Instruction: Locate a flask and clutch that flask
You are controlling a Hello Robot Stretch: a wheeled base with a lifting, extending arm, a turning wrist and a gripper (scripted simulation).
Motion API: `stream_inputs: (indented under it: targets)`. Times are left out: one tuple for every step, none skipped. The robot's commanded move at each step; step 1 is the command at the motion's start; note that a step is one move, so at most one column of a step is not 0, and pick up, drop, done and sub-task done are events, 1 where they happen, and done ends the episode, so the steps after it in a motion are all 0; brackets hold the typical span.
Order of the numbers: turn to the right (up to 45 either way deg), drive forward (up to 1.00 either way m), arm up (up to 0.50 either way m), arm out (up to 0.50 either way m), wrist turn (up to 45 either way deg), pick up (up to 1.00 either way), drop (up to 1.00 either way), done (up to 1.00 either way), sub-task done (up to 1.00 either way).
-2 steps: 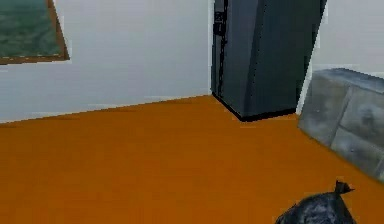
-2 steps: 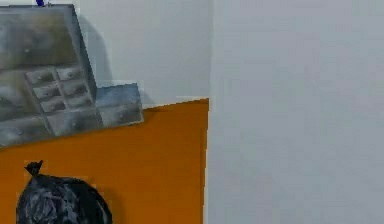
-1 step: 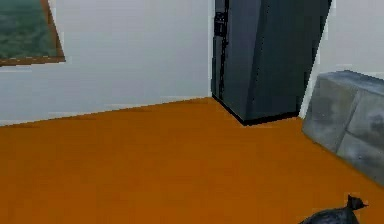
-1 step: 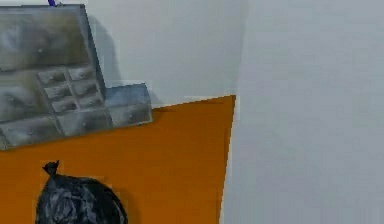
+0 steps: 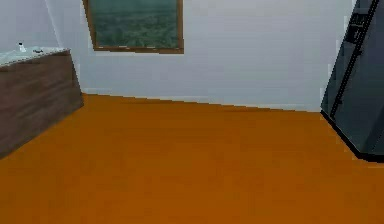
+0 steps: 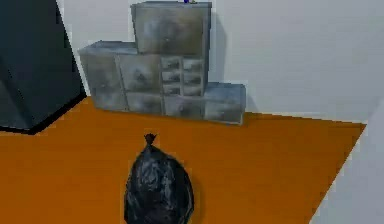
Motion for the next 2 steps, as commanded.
stream_inputs:
  targets:
    - [0.0,0.8,0.0,0.0,0.0,0.0,0.0,0.0,0.0]
    - [-45.0,0.0,0.0,0.0,0.0,0.0,0.0,0.0,0.0]
